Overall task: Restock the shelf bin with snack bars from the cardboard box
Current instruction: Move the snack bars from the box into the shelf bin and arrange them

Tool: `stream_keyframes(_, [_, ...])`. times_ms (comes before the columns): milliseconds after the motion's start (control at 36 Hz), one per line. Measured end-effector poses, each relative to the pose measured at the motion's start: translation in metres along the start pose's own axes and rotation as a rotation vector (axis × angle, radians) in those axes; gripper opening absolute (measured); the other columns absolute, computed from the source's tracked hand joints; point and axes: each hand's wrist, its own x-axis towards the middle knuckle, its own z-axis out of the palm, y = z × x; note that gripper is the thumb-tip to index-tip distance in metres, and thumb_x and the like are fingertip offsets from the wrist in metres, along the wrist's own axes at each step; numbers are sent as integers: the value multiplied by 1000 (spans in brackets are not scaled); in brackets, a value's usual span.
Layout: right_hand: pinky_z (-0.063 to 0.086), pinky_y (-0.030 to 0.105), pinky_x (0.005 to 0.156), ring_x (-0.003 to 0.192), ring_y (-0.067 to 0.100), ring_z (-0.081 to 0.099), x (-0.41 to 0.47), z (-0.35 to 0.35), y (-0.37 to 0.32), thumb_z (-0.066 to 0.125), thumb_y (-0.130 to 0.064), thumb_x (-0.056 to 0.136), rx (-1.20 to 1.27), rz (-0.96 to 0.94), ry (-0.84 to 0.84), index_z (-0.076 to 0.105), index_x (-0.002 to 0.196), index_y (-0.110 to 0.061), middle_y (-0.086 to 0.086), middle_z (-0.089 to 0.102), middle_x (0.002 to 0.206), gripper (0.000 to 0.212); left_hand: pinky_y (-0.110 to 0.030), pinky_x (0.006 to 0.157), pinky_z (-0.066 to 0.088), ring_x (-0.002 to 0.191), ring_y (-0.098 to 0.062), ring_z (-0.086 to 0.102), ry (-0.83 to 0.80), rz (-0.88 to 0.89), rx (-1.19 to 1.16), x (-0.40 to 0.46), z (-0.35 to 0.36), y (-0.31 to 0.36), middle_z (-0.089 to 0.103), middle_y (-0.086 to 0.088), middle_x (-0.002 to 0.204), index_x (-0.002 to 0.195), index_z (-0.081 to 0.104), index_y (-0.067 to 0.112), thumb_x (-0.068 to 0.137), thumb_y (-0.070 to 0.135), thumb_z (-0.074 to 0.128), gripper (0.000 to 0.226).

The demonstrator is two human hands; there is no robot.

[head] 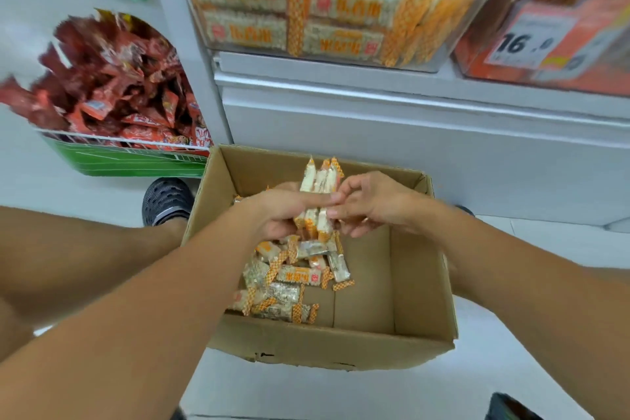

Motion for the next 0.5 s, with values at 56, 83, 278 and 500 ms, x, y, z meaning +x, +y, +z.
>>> stream_keyframes(56, [57,35,75,76,16,66,-15,-21,-29,87,-25,72,-220,-25,-48,68,102,-7,2,73,85,40,-53,102,48,108,-33,68,-26,78,-9,-15,-1,21,72,-16,113,119,65,8,65,17,86,59])
stream_keyframes(83, [55,34,76,76,14,64,-23,-33,-45,88,-26,72,-352,-62,-38,70,100,-9,1,71,86,37,-51,99,51,104,-32,70,-35,107,-3,-23,-2,33,73,-16,111,116,67,10,66,13,82,53])
stream_keyframes(278, [46,11,90,130,-6,44,-86,-83,-160,90,-23,65,-530,-498,29,29,150,-40,-22,39,147,106,-35,95,53,115,-26,65,-173,227,473,-87,13,159,70,-12,120,127,61,7,79,10,78,51])
stream_keyframes(500, [42,5,86,101,-16,60,-106,-105,-227,90,-14,66,-547,-752,228,67,124,-26,-18,65,122,63,-20,101,39,125,-2,50,-9,396,592,-117,23,262,60,6,136,140,50,17,50,41,95,104])
